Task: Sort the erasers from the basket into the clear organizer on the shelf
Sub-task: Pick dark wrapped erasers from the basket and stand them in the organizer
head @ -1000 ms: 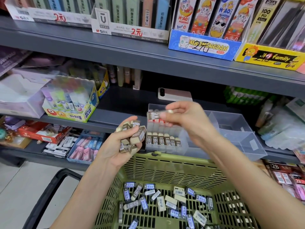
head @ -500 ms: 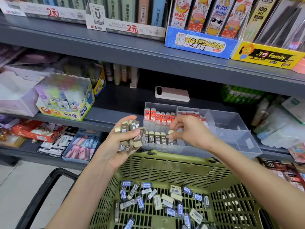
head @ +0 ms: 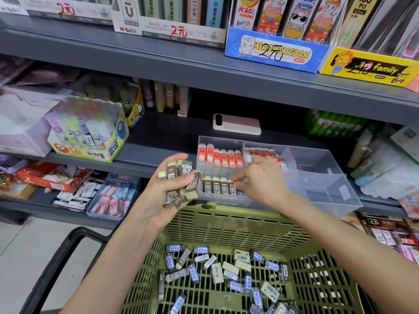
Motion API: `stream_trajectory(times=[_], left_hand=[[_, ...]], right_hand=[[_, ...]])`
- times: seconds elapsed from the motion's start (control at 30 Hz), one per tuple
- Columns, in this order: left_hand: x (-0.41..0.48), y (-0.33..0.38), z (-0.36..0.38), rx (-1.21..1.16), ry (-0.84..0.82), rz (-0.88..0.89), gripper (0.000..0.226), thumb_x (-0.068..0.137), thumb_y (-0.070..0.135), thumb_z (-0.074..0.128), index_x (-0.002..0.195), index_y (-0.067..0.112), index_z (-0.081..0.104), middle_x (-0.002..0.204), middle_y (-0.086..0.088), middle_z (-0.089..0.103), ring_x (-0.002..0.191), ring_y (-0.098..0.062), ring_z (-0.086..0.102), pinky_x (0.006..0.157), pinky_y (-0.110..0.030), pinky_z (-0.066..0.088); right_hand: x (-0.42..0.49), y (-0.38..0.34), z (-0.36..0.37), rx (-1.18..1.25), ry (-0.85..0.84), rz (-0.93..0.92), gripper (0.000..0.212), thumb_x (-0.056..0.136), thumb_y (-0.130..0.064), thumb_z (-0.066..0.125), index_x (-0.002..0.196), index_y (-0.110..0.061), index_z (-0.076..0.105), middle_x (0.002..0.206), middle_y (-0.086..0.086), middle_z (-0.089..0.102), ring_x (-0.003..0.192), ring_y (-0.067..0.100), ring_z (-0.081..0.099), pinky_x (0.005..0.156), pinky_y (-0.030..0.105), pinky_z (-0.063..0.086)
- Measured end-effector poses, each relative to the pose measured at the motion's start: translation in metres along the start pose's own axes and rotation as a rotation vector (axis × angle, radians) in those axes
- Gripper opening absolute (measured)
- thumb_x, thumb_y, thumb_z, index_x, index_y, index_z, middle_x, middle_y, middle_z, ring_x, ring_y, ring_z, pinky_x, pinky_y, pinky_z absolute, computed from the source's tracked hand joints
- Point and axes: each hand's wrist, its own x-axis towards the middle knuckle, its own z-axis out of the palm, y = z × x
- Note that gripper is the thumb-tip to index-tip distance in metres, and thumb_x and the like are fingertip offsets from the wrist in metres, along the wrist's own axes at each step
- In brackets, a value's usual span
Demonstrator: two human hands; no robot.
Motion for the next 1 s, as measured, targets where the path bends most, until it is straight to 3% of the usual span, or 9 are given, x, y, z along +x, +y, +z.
stream_trajectory(times=[0.1, 0.17, 0.27, 0.4, 0.47, 0.6, 0.77, 0.9, 1.0], left_hand=[[-0.002, 0.0, 0.001, 0.031, 0.018, 0.044, 0.042, 0.055, 0.002, 0.07, 0.089, 0.026, 0.071, 0.072, 0.0, 0.069, 0.063, -0.016, 0.069, 0.048, -0.024, 0.052], [-0.002, 0.001, 0.002, 0.064, 0.024, 0.082, 0.041, 0.055, 0.003, 0.071, 0.087, 0.029, 0.071, 0.07, 0.002, 0.069, 0.063, -0.015, 0.069, 0.048, -0.024, 0.053], [-0.003, 0.001, 0.004, 0.088, 0.045, 0.125, 0.042, 0.056, 0.002, 0.074, 0.088, 0.031, 0.071, 0.071, 0.002, 0.067, 0.064, -0.015, 0.068, 0.05, -0.025, 0.053], [-0.006, 0.001, 0.004, 0.092, 0.075, 0.172, 0.053, 0.044, 0.011, 0.083, 0.092, 0.031, 0.071, 0.073, 0.001, 0.065, 0.067, -0.016, 0.067, 0.056, -0.028, 0.055], [-0.007, 0.001, 0.005, 0.126, 0.059, 0.195, 0.056, 0.046, 0.01, 0.085, 0.095, 0.032, 0.07, 0.075, 0.001, 0.064, 0.071, -0.017, 0.065, 0.06, -0.031, 0.057], [-0.012, 0.002, 0.008, 0.246, -0.022, 0.251, 0.052, 0.055, 0.011, 0.081, 0.099, 0.034, 0.066, 0.078, 0.003, 0.065, 0.074, -0.015, 0.065, 0.063, -0.029, 0.055], [-0.013, -0.003, 0.013, 0.275, -0.06, 0.249, 0.051, 0.059, 0.003, 0.082, 0.099, 0.031, 0.066, 0.073, 0.003, 0.067, 0.066, -0.012, 0.065, 0.055, -0.025, 0.053], [-0.009, -0.002, 0.01, 0.166, 0.025, 0.197, 0.045, 0.058, 0.008, 0.077, 0.096, 0.028, 0.068, 0.078, -0.004, 0.066, 0.067, -0.016, 0.065, 0.053, -0.026, 0.052], [-0.008, -0.001, 0.008, 0.145, 0.044, 0.186, 0.044, 0.059, 0.008, 0.077, 0.097, 0.028, 0.069, 0.082, -0.009, 0.062, 0.066, -0.019, 0.065, 0.052, -0.026, 0.052]], right_hand=[[-0.004, -0.007, -0.013, -0.104, 0.172, -0.071, 0.02, 0.09, -0.033, 0.058, 0.105, -0.034, 0.07, 0.078, -0.003, 0.07, 0.084, 0.024, 0.055, 0.077, 0.035, 0.028], [-0.01, -0.022, -0.027, 0.254, 0.295, -0.031, 0.018, 0.091, -0.031, 0.058, 0.098, -0.026, 0.073, 0.07, -0.006, 0.067, 0.075, 0.02, 0.058, 0.073, 0.03, 0.033], [-0.02, -0.047, -0.049, 0.886, 0.031, -0.035, 0.024, 0.088, -0.036, 0.059, 0.11, -0.027, 0.065, 0.086, -0.015, 0.065, 0.08, -0.002, 0.056, 0.071, 0.011, 0.036], [-0.035, -0.072, -0.052, 0.575, 0.167, -0.224, 0.043, 0.08, -0.053, 0.06, 0.111, -0.024, 0.064, 0.097, -0.011, 0.064, 0.091, 0.003, 0.056, 0.079, 0.019, 0.043], [-0.031, -0.077, -0.051, 0.698, 0.191, -0.086, 0.034, 0.086, -0.045, 0.058, 0.109, -0.021, 0.064, 0.089, -0.011, 0.062, 0.08, 0.0, 0.056, 0.07, 0.019, 0.046], [-0.009, -0.068, -0.053, 1.112, -0.132, 0.24, 0.016, 0.091, -0.028, 0.058, 0.097, -0.015, 0.065, 0.065, -0.003, 0.061, 0.046, 0.007, 0.051, 0.049, 0.022, 0.048], [0.0, -0.048, -0.054, 1.377, -0.295, 0.318, 0.004, 0.082, -0.006, 0.068, 0.081, -0.008, 0.07, 0.053, -0.003, 0.06, 0.047, 0.008, 0.049, 0.042, 0.016, 0.04], [0.007, -0.007, -0.063, 1.127, 0.069, 0.343, 0.007, 0.079, -0.006, 0.071, 0.078, -0.013, 0.069, 0.061, -0.003, 0.065, 0.051, 0.002, 0.055, 0.05, 0.014, 0.042], [0.004, 0.002, -0.048, 0.703, 0.12, 0.269, 0.004, 0.081, -0.013, 0.071, 0.083, -0.014, 0.068, 0.072, -0.002, 0.066, 0.066, 0.008, 0.058, 0.07, 0.026, 0.048]])
